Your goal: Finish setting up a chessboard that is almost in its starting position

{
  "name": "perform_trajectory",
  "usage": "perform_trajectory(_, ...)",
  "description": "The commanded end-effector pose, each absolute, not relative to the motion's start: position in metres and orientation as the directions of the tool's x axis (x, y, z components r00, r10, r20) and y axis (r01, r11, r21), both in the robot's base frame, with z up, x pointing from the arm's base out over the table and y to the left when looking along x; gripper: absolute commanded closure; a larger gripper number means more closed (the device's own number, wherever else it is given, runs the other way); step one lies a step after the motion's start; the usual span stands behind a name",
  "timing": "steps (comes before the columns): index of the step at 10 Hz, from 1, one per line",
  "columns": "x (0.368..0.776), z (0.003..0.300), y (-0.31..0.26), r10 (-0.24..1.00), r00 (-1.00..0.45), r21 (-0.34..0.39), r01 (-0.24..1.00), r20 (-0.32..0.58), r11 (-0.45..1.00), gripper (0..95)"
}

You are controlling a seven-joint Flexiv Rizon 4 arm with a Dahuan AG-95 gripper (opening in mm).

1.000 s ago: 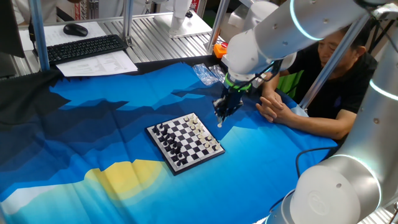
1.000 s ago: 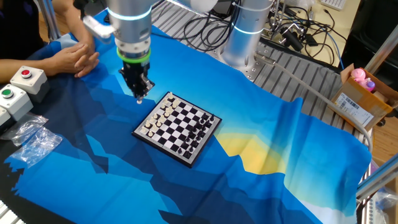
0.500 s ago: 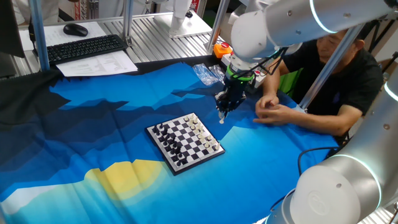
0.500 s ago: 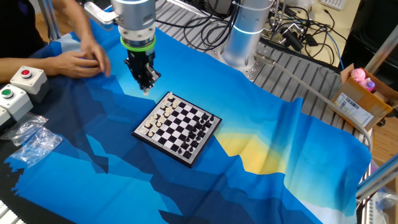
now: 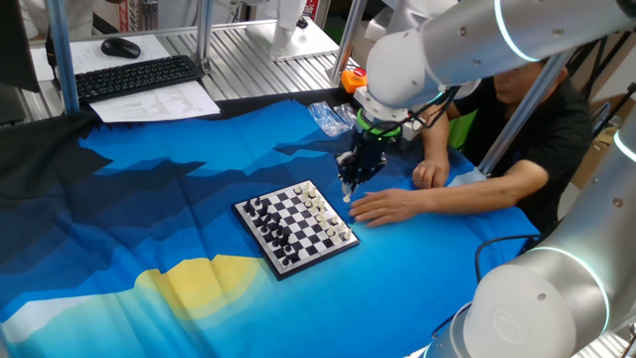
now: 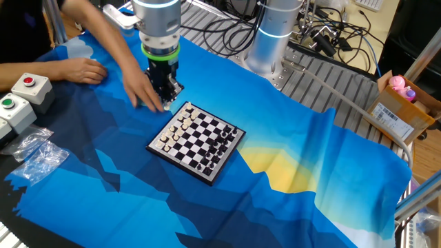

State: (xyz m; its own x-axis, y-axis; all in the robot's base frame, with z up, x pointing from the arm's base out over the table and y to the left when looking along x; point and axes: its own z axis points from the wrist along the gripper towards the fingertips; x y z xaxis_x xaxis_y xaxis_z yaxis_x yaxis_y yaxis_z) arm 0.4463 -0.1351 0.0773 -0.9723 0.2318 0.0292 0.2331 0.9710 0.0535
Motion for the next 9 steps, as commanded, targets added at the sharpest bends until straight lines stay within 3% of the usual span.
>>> perform_trajectory(1, 0.4519, 0.0798, -0.1358, 0.236, -0.971, 0.049, 0.237, 0.031, 0.970, 95.0)
perform_trajectory(9, 0.4474, 0.0840, -0.1319, 0.255, -0.966, 0.069, 0.257, 0.043, 0.964, 95.0)
